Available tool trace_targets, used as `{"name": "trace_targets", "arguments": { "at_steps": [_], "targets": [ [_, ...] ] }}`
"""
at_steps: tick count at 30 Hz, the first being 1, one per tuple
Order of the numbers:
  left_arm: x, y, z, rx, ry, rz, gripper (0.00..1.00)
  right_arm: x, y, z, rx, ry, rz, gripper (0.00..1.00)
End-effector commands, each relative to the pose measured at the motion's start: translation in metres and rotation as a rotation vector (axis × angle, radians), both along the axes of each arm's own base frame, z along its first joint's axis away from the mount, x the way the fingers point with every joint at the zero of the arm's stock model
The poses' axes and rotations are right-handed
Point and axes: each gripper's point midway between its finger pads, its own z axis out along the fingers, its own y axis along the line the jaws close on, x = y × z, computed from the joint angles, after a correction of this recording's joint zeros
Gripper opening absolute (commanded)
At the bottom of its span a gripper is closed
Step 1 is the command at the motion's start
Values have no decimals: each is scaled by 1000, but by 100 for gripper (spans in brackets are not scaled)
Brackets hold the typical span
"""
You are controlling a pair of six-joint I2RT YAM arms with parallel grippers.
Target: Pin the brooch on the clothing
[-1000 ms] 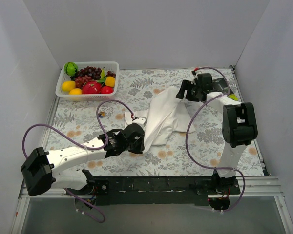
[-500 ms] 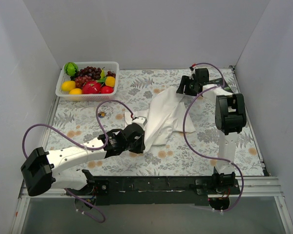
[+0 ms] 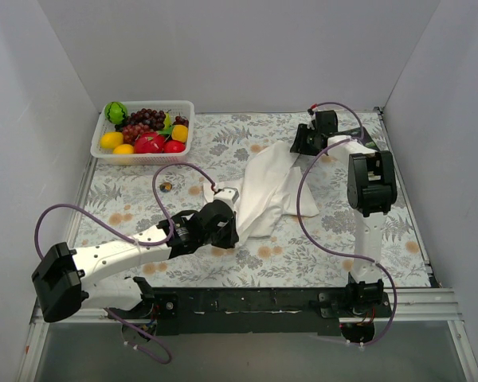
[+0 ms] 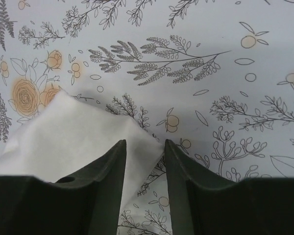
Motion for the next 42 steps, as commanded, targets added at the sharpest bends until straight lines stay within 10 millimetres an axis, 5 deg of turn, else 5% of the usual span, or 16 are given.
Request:
{"name": "trace_targets", "arguments": {
  "at_steps": [1, 4, 10, 18, 25, 32, 33, 35, 36, 39, 40, 42],
  "targets": [
    [3, -2, 19, -61, -40, 22, 0, -3, 10, -25, -6, 65, 47, 29],
    [3, 0, 23, -76, -47, 32, 0, -2, 14, -18, 14, 45, 63, 2],
    [11, 10, 34, -100, -72, 85, 0, 6, 17, 27, 32, -44, 78, 1],
    [35, -1, 73, -160, -139, 56, 0, 4, 21, 152, 88, -256, 90, 1],
    [83, -9, 117, -234, -214, 61, 0, -29, 15, 264, 108, -456, 90, 1],
    [125, -8, 198, -264, -400, 56, 0, -74, 2, 364, 127, -656, 65, 1],
    [131, -7, 225, -288, -451, 64, 0, -80, 0, 376, 133, -681, 59, 1],
    [139, -3, 245, -283, -494, 75, 0, -98, -2, 410, 156, -748, 49, 1],
    [143, 1, 272, -294, -554, 86, 0, -106, -4, 426, 163, -782, 43, 1],
    [151, 8, 308, -289, -635, 93, 0, -134, -12, 476, 190, -895, 20, 1],
    [150, 13, 339, -311, -688, 103, 0, -146, -15, 492, 196, -933, 14, 1],
    [155, 14, 361, -310, -726, 111, 0, -162, -19, 521, 206, -998, 1, 1]
  ]
}}
